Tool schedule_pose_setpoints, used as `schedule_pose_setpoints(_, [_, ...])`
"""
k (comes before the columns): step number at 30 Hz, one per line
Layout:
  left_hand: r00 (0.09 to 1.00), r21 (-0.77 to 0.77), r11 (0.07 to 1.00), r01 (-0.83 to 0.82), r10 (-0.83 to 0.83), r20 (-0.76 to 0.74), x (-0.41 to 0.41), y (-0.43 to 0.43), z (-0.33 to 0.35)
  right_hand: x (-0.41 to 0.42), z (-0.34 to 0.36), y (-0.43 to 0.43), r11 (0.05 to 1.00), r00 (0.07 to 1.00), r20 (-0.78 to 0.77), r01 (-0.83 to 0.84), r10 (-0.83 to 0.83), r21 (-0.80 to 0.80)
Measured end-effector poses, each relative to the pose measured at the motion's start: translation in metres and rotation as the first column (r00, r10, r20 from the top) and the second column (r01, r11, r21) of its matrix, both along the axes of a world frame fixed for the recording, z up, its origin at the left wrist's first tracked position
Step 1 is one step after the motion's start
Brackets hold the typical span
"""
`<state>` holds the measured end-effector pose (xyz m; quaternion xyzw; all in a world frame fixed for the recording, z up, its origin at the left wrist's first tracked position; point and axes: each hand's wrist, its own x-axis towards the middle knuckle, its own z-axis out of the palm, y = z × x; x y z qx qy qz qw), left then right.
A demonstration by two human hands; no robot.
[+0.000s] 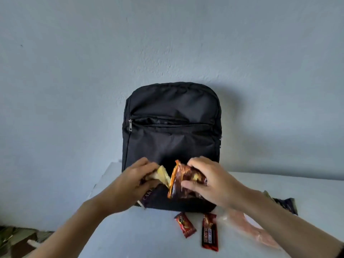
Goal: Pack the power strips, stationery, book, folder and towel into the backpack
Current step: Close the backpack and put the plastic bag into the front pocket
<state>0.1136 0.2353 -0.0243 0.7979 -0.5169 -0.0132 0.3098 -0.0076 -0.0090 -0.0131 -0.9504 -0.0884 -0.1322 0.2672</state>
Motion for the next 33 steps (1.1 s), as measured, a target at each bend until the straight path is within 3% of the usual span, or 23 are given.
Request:
schedule_pose_setpoints(4, [0.993, -0.324, 0.940, -0.107, 0.116, 0.009, 0.012, -0.023, 0.077, 0.034, 0.057, -0.007, 0.970, 0.880, 0.428, 0.124, -0.204, 0.208])
schedule_pose_setpoints(6, [0.981, -0.418, 0.894, -0.163, 0.190, 0.024, 0.023, -0.040, 0.100, 0.052, 0.079, -0.010, 0.949, 0.820, 0.488, 0.206, -0.300, 0.238])
schedule_pose_setpoints(9, [0.960, -0.471, 0.862, -0.186, 0.261, 0.099, 0.036, -0.065, 0.111, 0.066, 0.091, -0.007, 0.930, 0.836, 0.418, 0.270, -0.355, 0.250])
schedule_pose_setpoints(11, [0.960, -0.409, 0.901, -0.148, 0.230, 0.161, 0.047, -0.076, 0.105, 0.067, 0.089, -0.003, 0.922, 0.875, 0.308, 0.313, -0.373, 0.227])
schedule_pose_setpoints(14, [0.963, -0.211, 0.977, 0.014, 0.044, 0.266, 0.067, -0.078, 0.088, 0.061, 0.082, -0.006, 0.916, 0.910, 0.136, 0.373, -0.392, 0.146])
schedule_pose_setpoints(17, [0.938, -0.013, 0.991, 0.130, -0.119, 0.325, 0.085, -0.077, 0.082, 0.061, 0.083, -0.014, 0.921, 0.920, 0.089, 0.370, -0.382, 0.124])
schedule_pose_setpoints(20, [0.920, 0.233, 0.971, 0.052, -0.137, 0.366, 0.084, -0.076, 0.093, 0.063, 0.089, -0.017, 0.926, 0.926, 0.085, 0.358, -0.368, 0.117])
schedule_pose_setpoints(24, [0.967, 0.540, 0.839, -0.063, -0.082, 0.240, 0.070, -0.070, 0.118, 0.070, 0.094, -0.024, 0.903, 0.890, 0.172, 0.395, -0.422, 0.168])
schedule_pose_setpoints(28, [0.920, 0.558, 0.823, -0.103, -0.135, 0.368, 0.069, -0.060, 0.121, 0.078, 0.093, -0.022, 0.912, 0.864, 0.331, 0.410, -0.380, -0.022])
schedule_pose_setpoints(30, [0.953, 0.484, 0.874, -0.042, -0.111, 0.283, 0.069, -0.056, 0.120, 0.081, 0.098, -0.018, 0.919, 0.830, 0.468, 0.384, -0.304, -0.084])
schedule_pose_setpoints(33, [0.974, 0.396, 0.915, 0.071, -0.149, 0.171, 0.066, -0.050, 0.122, 0.091, 0.106, -0.008, 0.978, 0.841, 0.506, 0.210, -0.191, 0.020])
